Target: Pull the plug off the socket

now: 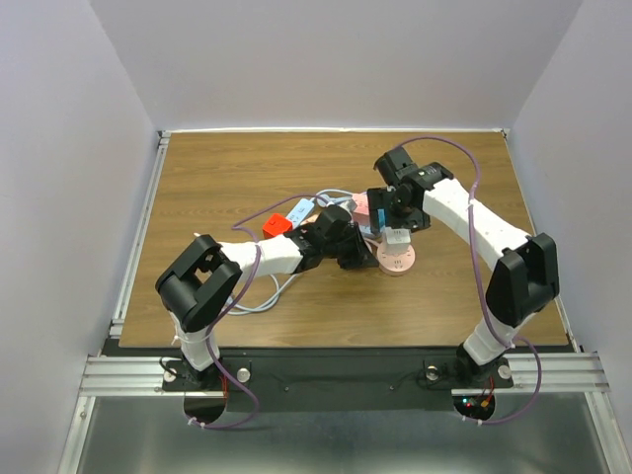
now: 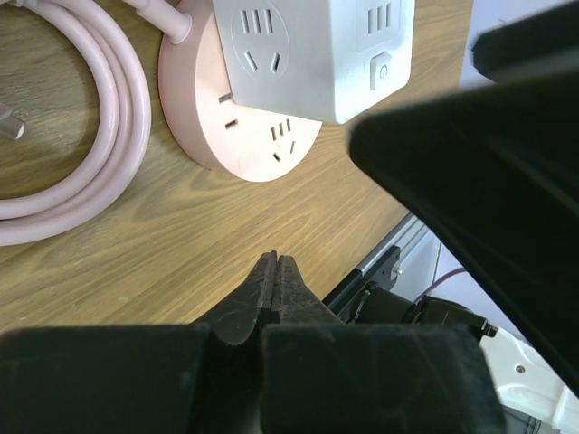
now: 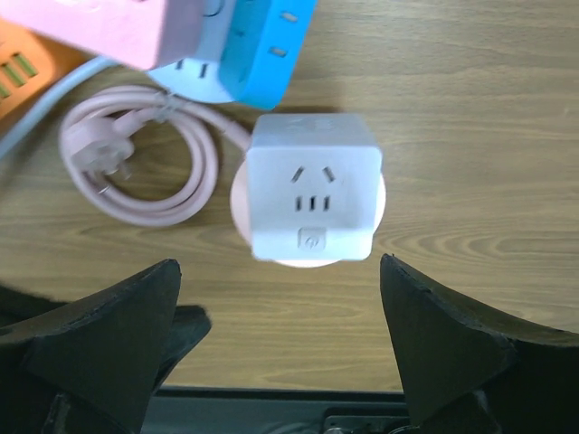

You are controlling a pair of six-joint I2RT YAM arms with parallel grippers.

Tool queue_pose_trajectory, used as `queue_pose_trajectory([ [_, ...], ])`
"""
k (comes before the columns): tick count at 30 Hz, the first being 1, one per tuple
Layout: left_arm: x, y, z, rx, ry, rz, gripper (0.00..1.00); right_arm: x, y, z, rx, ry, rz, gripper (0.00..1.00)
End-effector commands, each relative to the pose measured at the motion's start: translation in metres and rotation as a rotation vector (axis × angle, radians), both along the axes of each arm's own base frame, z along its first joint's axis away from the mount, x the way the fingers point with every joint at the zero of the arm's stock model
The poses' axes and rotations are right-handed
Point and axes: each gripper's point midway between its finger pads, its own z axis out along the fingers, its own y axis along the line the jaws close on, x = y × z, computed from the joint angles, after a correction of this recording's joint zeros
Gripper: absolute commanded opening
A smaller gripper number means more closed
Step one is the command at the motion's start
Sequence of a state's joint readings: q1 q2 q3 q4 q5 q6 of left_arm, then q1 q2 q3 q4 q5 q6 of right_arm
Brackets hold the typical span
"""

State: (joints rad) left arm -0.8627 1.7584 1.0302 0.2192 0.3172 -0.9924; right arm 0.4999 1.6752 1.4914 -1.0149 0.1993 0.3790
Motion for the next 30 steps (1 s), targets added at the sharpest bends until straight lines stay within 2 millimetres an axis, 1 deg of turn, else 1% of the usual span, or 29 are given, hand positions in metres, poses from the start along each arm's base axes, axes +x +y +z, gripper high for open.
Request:
queue_pose_trajectory([
  [1, 0.000, -0.003, 0.019, -0.042, -0.042, -0.006, 0.00, 0.017, -0.015, -0.009, -0.042, -0.012, -0.023, 0.96],
  [2, -0.001, -0.001, 0.016, -0.037, -0.037, -0.002, 0.00, 0.017, -0.011, -0.013, -0.024, 0.001, -0.011, 0.96],
  [4, -0.003, 0.001, 0.015, -0.035, -0.036, 0.000, 0.00, 0.018, -0.011, -0.018, -0.018, 0.013, -0.008, 0.96],
  [7, -0.004, 0.004, 0.013, -0.033, -0.033, 0.005, 0.00, 0.020, -0.016, -0.029, -0.041, 0.019, -0.019, 0.95],
  [8, -0.006, 0.004, 0.012, -0.032, -0.029, 0.001, 0.00, 0.022, -0.016, -0.030, -0.036, 0.015, -0.022, 0.95],
  [10, -0.007, 0.005, 0.011, -0.034, -0.029, 0.000, 0.00, 0.023, -0.017, -0.040, -0.020, 0.041, -0.028, 0.95],
  [12, -0.008, 0.005, 0.010, -0.032, -0.026, -0.001, 0.00, 0.021, -0.010, -0.047, 0.012, 0.063, -0.014, 0.94],
  [13, -0.008, 0.005, 0.011, -0.034, -0.026, -0.002, 0.00, 0.016, -0.007, -0.054, 0.029, 0.088, -0.007, 0.93],
  [16, -0.007, 0.004, 0.008, -0.031, -0.024, 0.001, 0.00, 0.014, -0.003, -0.063, 0.051, 0.098, 0.002, 0.91],
  [17, -0.005, 0.003, 0.010, -0.035, -0.027, 0.003, 0.00, 0.012, -0.001, -0.069, 0.056, 0.114, 0.009, 0.89],
  [18, -0.004, 0.002, 0.008, -0.032, -0.024, 0.005, 0.00, 0.014, 0.000, -0.071, 0.060, 0.113, 0.007, 0.87],
  [19, -0.002, -0.001, 0.011, -0.042, -0.028, 0.006, 0.00, 0.014, 0.000, -0.075, 0.057, 0.121, 0.005, 0.82],
  [20, -0.002, -0.003, 0.010, -0.043, -0.025, 0.005, 0.00, 0.015, 0.001, -0.075, 0.058, 0.120, 0.005, 0.78],
  [22, 0.001, -0.007, 0.013, -0.050, -0.030, -0.001, 0.00, 0.016, 0.003, -0.076, 0.068, 0.122, -0.007, 0.65],
  [23, 0.002, -0.011, 0.014, -0.052, -0.033, -0.004, 0.00, 0.015, 0.004, -0.075, 0.078, 0.125, -0.010, 0.46],
  [25, 0.004, -0.014, 0.015, -0.055, -0.037, -0.007, 0.00, 0.009, 0.006, -0.076, 0.100, 0.137, -0.026, 0.25],
  [26, 0.006, -0.016, 0.014, -0.054, -0.038, -0.008, 0.00, 0.006, 0.009, -0.072, 0.123, 0.138, -0.027, 0.08],
  [27, 0.007, -0.016, 0.012, -0.049, -0.037, -0.008, 0.00, 0.000, 0.009, -0.073, 0.132, 0.150, -0.032, 0.00],
  [28, 0.007, -0.016, 0.009, -0.044, -0.037, -0.006, 0.00, -0.003, 0.009, -0.072, 0.141, 0.153, -0.044, 0.00],
  [29, 0.008, -0.016, 0.006, -0.037, -0.033, -0.004, 0.00, -0.011, 0.018, -0.070, 0.199, 0.179, -0.024, 0.00],
  [30, 0.008, -0.015, -0.001, -0.026, -0.023, -0.004, 0.00, -0.015, 0.021, -0.067, 0.223, 0.185, -0.013, 0.00],
])
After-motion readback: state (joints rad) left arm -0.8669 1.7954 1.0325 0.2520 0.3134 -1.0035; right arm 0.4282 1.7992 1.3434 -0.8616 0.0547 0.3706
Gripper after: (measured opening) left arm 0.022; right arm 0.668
